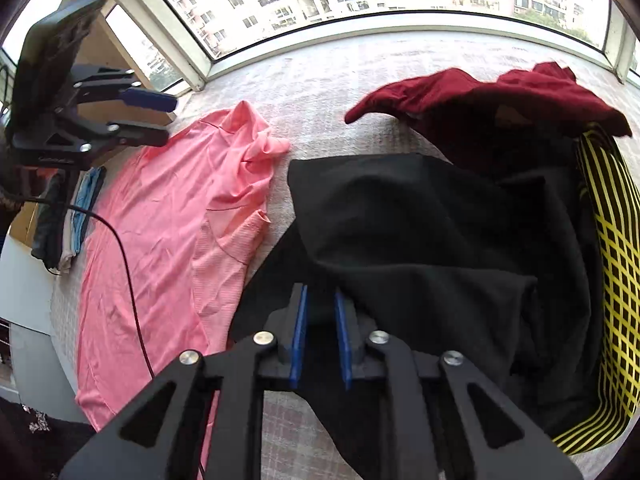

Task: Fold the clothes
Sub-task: 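Grasp the T-shirt collar with the left tool while the right tool grasps the shoulder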

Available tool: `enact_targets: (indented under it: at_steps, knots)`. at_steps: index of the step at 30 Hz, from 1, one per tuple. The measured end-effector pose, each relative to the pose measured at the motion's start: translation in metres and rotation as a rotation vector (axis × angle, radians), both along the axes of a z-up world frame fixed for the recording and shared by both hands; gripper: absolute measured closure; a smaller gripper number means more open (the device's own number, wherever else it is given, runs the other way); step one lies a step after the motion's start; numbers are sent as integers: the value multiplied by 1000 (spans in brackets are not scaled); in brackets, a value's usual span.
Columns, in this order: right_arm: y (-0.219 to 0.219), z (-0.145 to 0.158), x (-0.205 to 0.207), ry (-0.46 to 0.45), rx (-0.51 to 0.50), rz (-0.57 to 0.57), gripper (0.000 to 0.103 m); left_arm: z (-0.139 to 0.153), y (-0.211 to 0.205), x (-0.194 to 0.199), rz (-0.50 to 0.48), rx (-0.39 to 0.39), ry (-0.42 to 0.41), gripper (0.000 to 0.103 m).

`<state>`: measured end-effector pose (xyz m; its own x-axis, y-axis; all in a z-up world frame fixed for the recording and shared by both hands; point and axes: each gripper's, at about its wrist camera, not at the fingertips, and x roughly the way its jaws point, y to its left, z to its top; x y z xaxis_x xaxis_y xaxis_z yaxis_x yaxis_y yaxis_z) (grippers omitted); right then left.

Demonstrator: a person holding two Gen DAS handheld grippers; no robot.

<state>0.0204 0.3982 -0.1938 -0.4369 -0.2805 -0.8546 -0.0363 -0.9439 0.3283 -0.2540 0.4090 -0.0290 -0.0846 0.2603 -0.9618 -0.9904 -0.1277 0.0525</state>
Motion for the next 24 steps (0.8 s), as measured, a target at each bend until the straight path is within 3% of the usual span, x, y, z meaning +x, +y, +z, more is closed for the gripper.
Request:
enact_targets:
  at_steps: [1,4,8,13,15,16,20,23,24]
  knots:
    - [-4,2,-5,20,-31,15,61,-7,15,-3,-49,-26,18,62]
    - [-10,5,-20,48,-94,29,61,-29,44,1,-184,-88,41,60]
    - [-21,-4,-40,37,-77,72,61,-60,60,7,-295,-147,11,59]
    - [-38,-24,-60,4,-90,115,61,-79,57,-3,-288,-158,-51,60]
    - [-47,-30,-65,-10,-66,129,61,-82,53,-9,-272,-164,-63,78]
    - [-52,-33,-67,-16,-50,137,61,-82,49,-12,-265,-167,-73,96]
    - [-65,-47,-70,-54,-34,162,61,-69,34,-21,-247,-100,-103,96]
    - [-64,-50,-67,-48,-113,153,63,-57,22,-29,-211,-49,-125,97]
    - [-62,-51,-66,-49,-163,149,74,-53,19,-31,-207,-29,-136,97]
